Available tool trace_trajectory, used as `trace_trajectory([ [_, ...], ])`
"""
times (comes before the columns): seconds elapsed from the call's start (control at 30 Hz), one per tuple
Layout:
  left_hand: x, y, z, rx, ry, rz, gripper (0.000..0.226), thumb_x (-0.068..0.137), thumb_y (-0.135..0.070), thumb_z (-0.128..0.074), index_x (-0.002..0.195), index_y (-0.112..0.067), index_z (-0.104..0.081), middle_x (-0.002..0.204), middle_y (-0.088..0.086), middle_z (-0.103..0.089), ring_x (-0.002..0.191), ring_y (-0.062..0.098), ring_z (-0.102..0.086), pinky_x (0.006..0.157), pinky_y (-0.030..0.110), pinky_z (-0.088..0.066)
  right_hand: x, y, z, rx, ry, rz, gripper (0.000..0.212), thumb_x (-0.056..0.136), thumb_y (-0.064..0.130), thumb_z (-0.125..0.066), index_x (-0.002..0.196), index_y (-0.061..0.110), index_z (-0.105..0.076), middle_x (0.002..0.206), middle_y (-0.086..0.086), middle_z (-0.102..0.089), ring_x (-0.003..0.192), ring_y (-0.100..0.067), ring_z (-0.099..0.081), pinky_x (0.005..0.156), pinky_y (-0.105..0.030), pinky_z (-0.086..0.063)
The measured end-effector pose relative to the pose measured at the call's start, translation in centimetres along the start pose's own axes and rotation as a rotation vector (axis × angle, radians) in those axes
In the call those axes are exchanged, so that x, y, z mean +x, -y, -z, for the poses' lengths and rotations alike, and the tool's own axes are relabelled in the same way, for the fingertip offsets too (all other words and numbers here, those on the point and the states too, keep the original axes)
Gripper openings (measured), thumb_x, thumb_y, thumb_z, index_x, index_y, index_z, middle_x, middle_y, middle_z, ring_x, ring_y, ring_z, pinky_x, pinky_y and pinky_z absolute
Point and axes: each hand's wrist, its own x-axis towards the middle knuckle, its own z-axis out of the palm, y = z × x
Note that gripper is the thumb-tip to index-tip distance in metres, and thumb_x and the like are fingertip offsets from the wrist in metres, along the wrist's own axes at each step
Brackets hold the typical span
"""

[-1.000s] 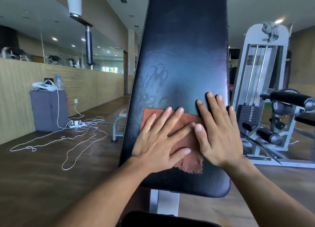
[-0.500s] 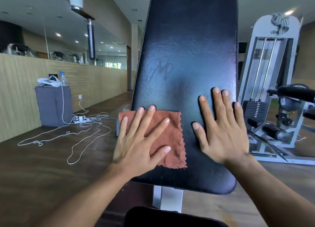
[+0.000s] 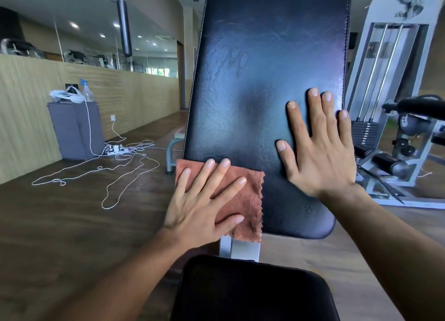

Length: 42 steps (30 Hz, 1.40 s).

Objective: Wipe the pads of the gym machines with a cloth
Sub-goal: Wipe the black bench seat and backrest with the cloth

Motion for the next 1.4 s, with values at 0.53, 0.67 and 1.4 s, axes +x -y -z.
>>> trace_trajectory([
  [0.53, -1.8, 2.0, -1.0, 0.131, -0.052, -0.284, 0.07, 0.094, -0.072, -0.041, 0.154, -0.038, -0.028, 0.162, 0.004, -0.026, 0.142, 0.025, -0.035, 0.103, 0.049, -0.034, -0.1, 0.0, 0.1, 0.001, -0.016, -0.005, 0.066, 0.101, 0.05, -0.034, 0.158, 0.018, -0.023, 0.164, -0.019, -0.015, 0.152, -0.037, -0.013, 0.119, -0.054, -0.014],
  [0.67, -0.6, 2.4, -0.2, 0.07, -0.023, -0.29, 0.075, 0.091, -0.076, -0.036, 0.155, -0.039, -0.021, 0.165, 0.002, -0.016, 0.148, 0.023, -0.025, 0.109, 0.051, -0.028, -0.2, 0.1, 0.0, 0.003, -0.014, -0.005, 0.066, 0.101, 0.05, -0.033, 0.158, 0.019, -0.023, 0.165, -0.019, -0.015, 0.152, -0.037, -0.013, 0.119, -0.053, -0.013],
  [1.4, 15.9, -1.1, 6.7, -0.686, 0.087, 0.058, 0.061, 0.105, -0.024, -0.038, 0.159, -0.024, -0.009, 0.166, -0.006, 0.007, 0.152, 0.008, 0.007, 0.123, 0.035, 0.004, 0.8, 6.7, 3.7, 0.86, -0.233, -0.217, 0.066, 0.104, 0.046, -0.022, 0.14, -0.007, -0.04, 0.146, -0.026, -0.038, 0.141, -0.035, -0.033, 0.116, -0.051, -0.028],
])
